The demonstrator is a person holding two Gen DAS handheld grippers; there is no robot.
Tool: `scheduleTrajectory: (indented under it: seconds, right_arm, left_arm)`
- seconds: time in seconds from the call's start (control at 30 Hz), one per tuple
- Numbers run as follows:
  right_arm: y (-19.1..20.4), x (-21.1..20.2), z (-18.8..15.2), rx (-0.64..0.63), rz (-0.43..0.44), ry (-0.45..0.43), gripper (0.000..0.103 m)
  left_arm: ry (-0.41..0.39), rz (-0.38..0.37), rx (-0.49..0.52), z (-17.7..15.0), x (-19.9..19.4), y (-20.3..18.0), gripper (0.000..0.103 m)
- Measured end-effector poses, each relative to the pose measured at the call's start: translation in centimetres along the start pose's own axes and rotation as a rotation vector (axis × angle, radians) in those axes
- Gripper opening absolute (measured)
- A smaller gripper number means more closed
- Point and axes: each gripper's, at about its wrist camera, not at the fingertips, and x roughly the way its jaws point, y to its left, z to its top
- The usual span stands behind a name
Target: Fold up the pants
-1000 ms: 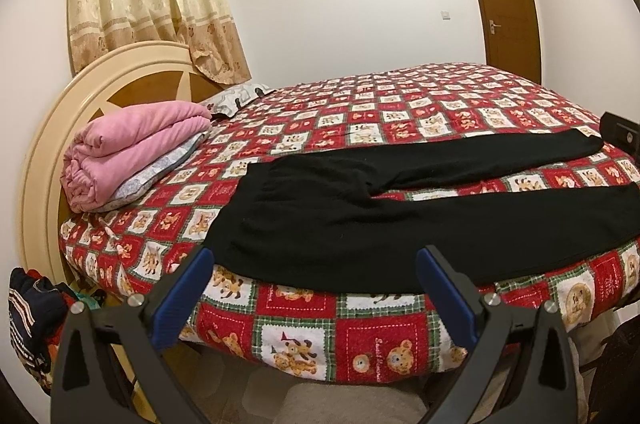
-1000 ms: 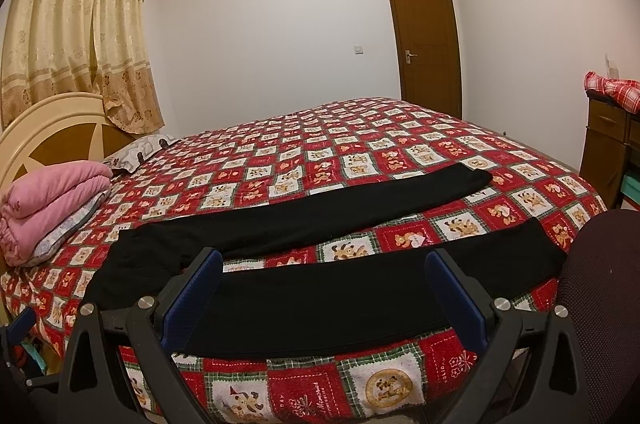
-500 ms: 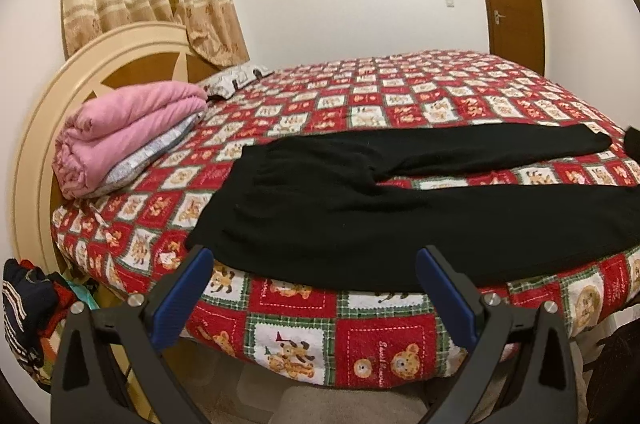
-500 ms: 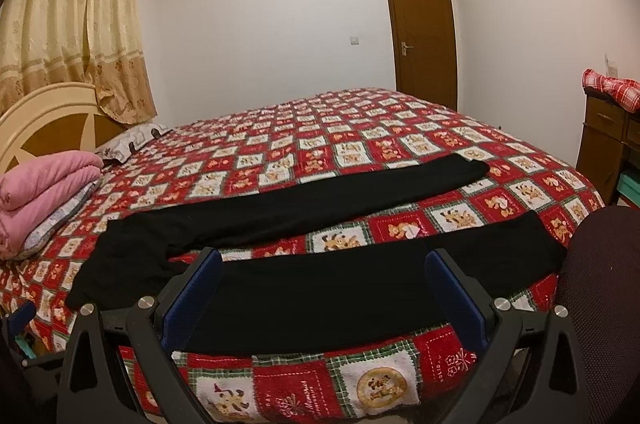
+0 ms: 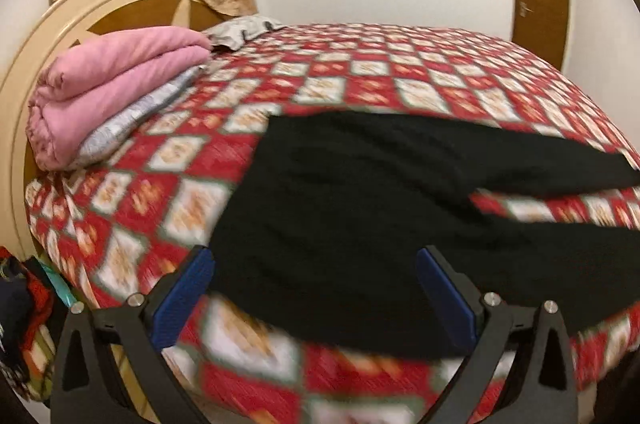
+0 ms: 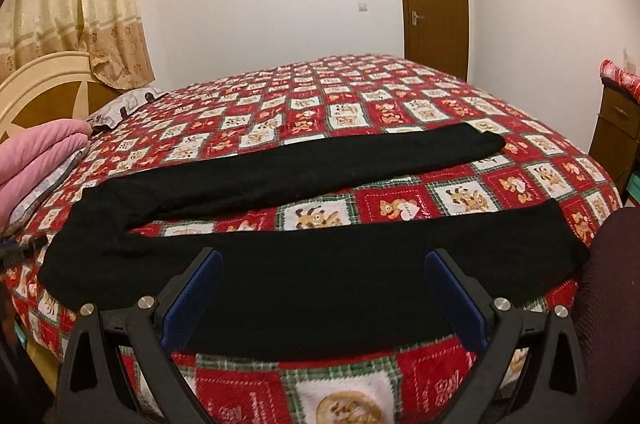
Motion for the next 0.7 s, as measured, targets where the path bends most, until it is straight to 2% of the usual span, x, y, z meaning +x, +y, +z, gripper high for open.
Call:
scheduleTrajectory:
  seconds: [0.13,0.2,0.3,0.5,0.7]
  right_arm:
    - [-0.1,1.3,2.0,0.0,0.017,0.008,0.102]
    - [-0.1,2.1,2.7,0.005,0.029,0.02,0.102]
    - [0.1,3.6,3.2,0.015,0.045,0.055,0.102]
    - [0.9,6.3,3.6,-0.002,0.037,0.115,0.102]
    - [1.9,8.1,4.8,-0.042,0.071,0.153,0.102]
  left_arm:
    - [-0.004,-0.001,0.006,4.8,3.6,2.3,0.103]
    - [0.0,-0.035,0.013,6.7,5.6,2.8,0.103]
    - [0.051,-0.034,0.007,9.0,9.8,3.2,0.103]
    - [0.176,-0.065,-0.01,10.6,17.1,3.6,0.1]
    - [0.271,-0.054,-0.054,10.6,21.3,3.9,0.099]
